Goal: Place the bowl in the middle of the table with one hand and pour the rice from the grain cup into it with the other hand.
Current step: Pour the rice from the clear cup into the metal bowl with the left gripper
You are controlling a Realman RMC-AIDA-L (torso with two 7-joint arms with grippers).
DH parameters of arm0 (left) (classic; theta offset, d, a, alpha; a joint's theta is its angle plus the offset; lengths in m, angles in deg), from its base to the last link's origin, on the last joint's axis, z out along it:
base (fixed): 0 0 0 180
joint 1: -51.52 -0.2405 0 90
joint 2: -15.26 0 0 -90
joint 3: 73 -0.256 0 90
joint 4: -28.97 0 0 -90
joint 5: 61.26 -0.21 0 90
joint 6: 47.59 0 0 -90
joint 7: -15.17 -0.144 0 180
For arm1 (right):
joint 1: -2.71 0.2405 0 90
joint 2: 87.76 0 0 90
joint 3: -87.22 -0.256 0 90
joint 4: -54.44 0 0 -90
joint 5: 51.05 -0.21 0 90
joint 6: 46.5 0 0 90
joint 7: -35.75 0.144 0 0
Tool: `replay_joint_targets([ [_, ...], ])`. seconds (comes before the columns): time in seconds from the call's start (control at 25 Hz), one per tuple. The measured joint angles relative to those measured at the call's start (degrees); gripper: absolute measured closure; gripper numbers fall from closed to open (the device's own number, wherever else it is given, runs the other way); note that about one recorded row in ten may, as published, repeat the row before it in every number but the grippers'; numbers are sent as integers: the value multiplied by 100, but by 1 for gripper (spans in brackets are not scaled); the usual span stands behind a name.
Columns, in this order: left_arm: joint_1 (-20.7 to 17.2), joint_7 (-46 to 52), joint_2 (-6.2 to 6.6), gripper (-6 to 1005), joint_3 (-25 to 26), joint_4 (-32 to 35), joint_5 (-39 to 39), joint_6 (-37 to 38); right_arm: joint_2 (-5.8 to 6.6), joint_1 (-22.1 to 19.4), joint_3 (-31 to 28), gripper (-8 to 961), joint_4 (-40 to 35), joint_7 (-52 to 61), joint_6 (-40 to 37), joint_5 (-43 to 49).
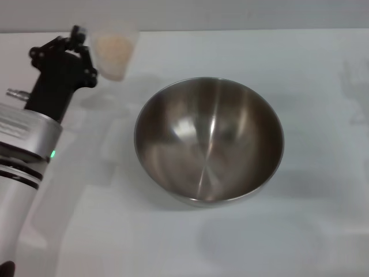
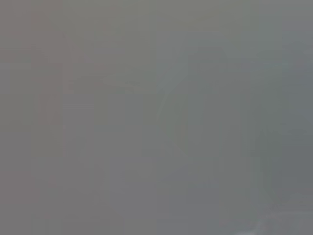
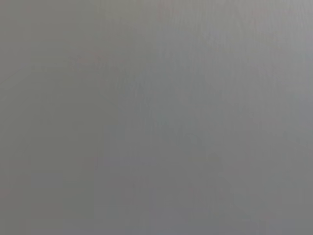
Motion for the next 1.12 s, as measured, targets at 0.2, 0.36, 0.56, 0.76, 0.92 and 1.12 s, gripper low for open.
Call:
replay_joint_targets([
  [0.2, -46, -2296, 0, 972, -305, -284, -479, 442, 10, 23, 0, 486, 9, -6, -43, 4],
  [0.36, -169, -4157, 0, 969, -363, -554, -949, 472, 19, 31, 0, 486, 9, -8, -48, 7],
  [0.56, -376, -6259, 0, 966, -375, -887, -1403, 307, 32, 52, -9, 486, 8, -10, -50, 8],
  [0.76, -523, -8413, 0, 962, -679, -1116, -1551, 218, 49, 82, -9, 486, 6, -12, -59, 15],
  [0.92, -545, -9339, 0, 959, -773, -1164, -1550, 213, 53, 88, -9, 486, 23, -13, -99, 16],
  [1.12, -555, -10274, 0, 956, -813, -1175, -1550, 213, 65, 112, -9, 486, 84, -15, -180, 17],
])
